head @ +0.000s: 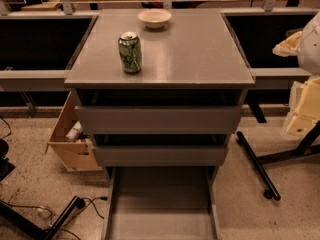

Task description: Place green can into bottom drawer

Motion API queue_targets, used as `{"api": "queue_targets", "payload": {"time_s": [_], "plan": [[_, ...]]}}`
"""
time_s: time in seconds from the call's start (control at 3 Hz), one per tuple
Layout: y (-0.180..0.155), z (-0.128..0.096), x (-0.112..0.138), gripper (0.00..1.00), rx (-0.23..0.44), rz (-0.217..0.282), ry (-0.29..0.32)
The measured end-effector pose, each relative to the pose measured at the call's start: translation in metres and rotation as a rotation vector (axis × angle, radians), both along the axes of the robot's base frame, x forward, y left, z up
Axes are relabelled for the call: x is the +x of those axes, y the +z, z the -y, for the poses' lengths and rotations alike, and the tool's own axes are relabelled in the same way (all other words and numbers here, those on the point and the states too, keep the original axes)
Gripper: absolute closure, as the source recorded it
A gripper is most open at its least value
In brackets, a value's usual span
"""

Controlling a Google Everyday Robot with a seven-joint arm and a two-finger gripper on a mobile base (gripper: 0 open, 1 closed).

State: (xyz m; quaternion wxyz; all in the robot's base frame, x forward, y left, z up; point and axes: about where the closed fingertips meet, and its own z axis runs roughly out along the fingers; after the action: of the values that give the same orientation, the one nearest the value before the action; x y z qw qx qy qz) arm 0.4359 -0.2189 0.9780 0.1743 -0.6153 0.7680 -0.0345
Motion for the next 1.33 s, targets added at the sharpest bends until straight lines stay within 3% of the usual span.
{"api": "queue_targets", "payload": {"time_s": [0.33,0.67,1.0,1.33], "plan": [[0.002,-0.001,0.001,0.0,0.007,0.019,0.003],[0.003,0.002,0.034,0.0,0.066,0.11,0.017],[0.015,-0.009,0.095,0.0,0.211,0.241,-0.01],[0.028,-0.036,0.152,0.0,0.399,0.348,0.011]]}}
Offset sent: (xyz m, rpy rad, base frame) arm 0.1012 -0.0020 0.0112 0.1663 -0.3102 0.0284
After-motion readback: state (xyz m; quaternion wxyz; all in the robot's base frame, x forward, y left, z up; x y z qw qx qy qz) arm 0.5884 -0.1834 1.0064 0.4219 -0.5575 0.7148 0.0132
